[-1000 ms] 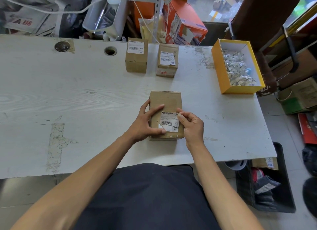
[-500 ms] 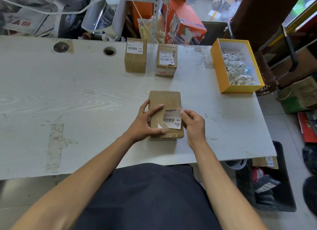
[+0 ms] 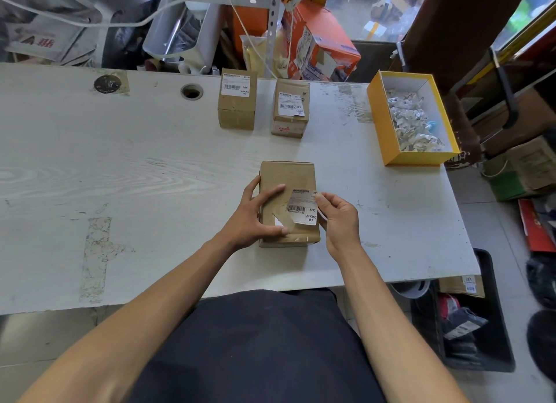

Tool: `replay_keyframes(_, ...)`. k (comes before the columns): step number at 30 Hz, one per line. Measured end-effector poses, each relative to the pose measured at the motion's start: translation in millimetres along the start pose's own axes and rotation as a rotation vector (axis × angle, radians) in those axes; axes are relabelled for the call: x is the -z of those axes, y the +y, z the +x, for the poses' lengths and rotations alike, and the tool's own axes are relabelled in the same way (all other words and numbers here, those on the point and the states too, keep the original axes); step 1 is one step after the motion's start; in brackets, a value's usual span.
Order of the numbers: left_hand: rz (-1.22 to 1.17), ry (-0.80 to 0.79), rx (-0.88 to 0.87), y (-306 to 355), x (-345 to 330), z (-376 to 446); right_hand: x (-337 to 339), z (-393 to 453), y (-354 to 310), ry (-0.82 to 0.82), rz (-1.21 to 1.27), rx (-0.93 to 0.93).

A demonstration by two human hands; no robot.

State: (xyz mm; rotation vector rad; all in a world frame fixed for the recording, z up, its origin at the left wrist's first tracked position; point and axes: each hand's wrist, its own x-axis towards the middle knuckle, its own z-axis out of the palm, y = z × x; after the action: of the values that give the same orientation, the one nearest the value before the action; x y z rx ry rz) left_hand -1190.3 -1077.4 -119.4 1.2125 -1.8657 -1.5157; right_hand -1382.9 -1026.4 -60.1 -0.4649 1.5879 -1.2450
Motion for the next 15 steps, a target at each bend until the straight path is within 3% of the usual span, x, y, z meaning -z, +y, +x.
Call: replay_keyframes(15, 0.013, 0.002, 0.012, 7, 0, 0, -4, -8, -17, -0.011, 0.06, -0.026)
